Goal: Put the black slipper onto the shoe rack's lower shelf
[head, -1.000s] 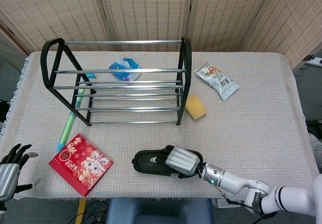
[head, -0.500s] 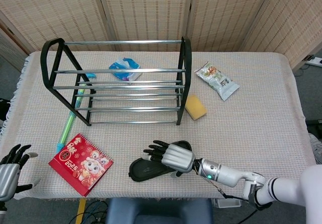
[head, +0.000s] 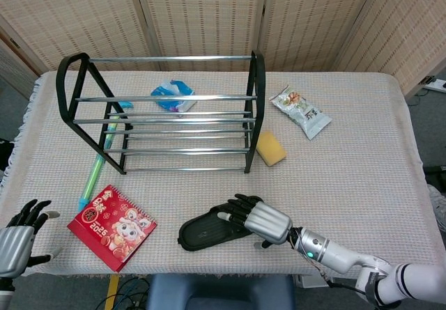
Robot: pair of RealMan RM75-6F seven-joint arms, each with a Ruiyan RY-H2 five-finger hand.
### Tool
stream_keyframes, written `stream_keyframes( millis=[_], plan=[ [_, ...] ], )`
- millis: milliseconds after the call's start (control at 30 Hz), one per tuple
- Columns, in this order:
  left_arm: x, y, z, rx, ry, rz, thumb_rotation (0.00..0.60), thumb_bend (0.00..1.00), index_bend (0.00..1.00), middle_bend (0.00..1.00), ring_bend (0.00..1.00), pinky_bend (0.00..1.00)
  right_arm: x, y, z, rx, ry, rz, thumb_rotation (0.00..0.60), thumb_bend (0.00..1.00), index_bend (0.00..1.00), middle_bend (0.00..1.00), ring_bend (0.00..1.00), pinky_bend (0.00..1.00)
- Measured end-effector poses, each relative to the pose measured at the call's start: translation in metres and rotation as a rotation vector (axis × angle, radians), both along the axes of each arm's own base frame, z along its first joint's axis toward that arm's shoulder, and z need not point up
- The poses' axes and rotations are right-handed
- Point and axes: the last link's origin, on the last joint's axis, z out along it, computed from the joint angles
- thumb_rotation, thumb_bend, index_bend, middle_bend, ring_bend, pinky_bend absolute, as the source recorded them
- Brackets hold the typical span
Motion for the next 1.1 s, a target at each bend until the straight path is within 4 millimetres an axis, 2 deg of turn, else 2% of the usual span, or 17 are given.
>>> stream_keyframes(
  millis=[367, 567, 1100],
  plan=[
    [0.001, -0.002, 0.003, 0.013, 0.009, -0.002, 0.600, 0.15, 0.33, 0.18, 0.10, 0.26, 0.001, -0.014, -0.028, -0.032, 0.056, -0.021, 0.600, 0.07, 0.00, 0.00, 0.00, 0.00],
    [-0.002, -0.004, 0.007, 0.034, 0.023, 0.009, 0.600, 0.15, 0.34, 0.18, 0.10, 0.26, 0.012, -0.029, -0.035, -0.084, 0.058, -0.023, 0.600, 0.12, 0.00, 0.00, 0.00, 0.00],
    [-0.003, -0.002, 0.007, 0.049, 0.055, 0.019, 0.600, 0.15, 0.35, 0.18, 0.10, 0.26, 0.042, -0.061, -0.059, -0.206, 0.057, 0.004, 0.600, 0.14, 0.00, 0.00, 0.00, 0.00]
  ],
)
